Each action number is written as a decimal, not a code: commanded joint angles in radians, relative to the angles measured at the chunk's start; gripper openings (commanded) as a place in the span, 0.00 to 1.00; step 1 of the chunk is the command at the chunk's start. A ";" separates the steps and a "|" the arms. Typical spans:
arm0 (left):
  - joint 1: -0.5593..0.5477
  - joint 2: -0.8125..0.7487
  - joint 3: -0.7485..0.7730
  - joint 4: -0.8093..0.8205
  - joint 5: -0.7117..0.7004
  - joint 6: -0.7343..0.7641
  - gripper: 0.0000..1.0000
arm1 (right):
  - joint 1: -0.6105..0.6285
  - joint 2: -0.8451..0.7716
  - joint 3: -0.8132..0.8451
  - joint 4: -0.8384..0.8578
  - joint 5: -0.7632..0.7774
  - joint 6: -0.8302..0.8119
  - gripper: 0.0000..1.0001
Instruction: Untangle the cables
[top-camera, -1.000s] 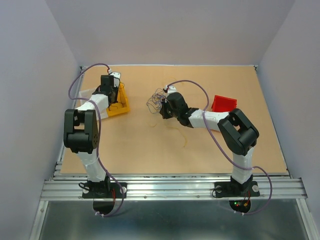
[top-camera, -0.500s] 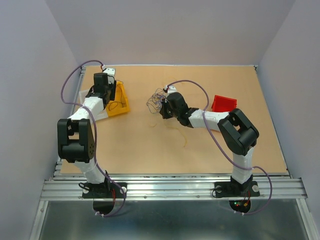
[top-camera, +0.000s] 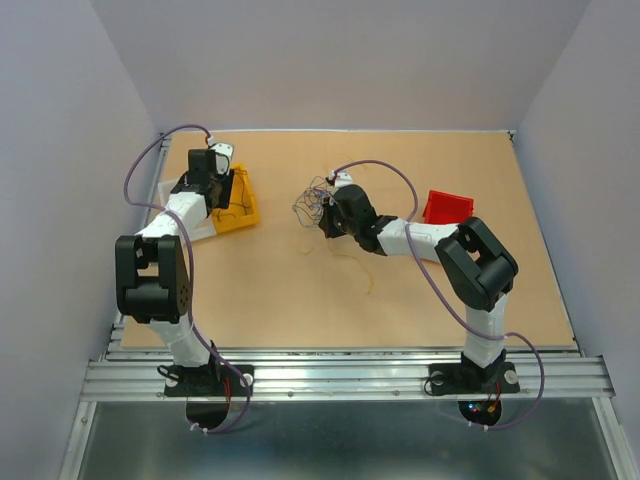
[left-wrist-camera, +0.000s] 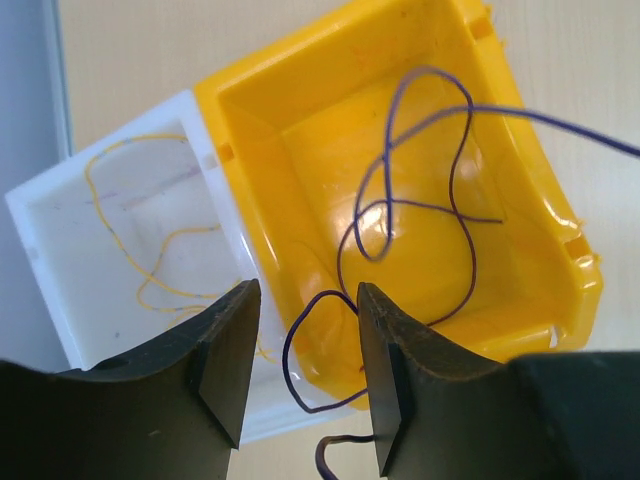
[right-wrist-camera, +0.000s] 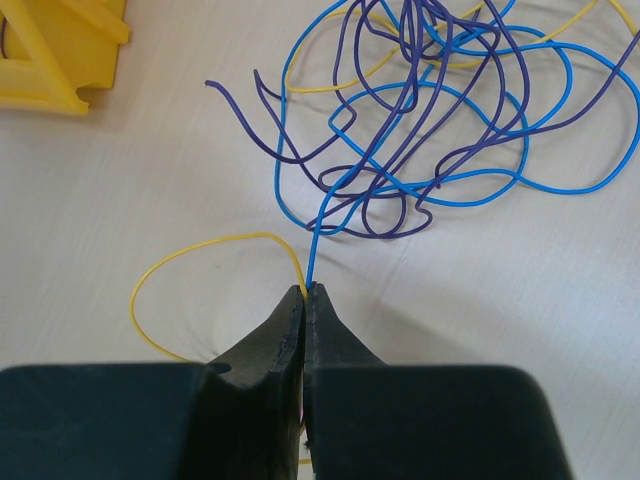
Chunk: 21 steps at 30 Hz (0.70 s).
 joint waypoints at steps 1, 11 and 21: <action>0.002 0.008 0.057 -0.116 0.050 0.044 0.55 | 0.000 -0.009 0.025 0.039 -0.013 0.008 0.01; 0.020 0.120 0.163 -0.245 0.217 0.025 0.85 | 0.002 0.008 0.036 0.051 -0.094 -0.001 0.19; 0.069 0.131 0.249 -0.354 0.282 0.030 0.86 | 0.000 -0.104 -0.111 0.317 -0.213 -0.031 0.51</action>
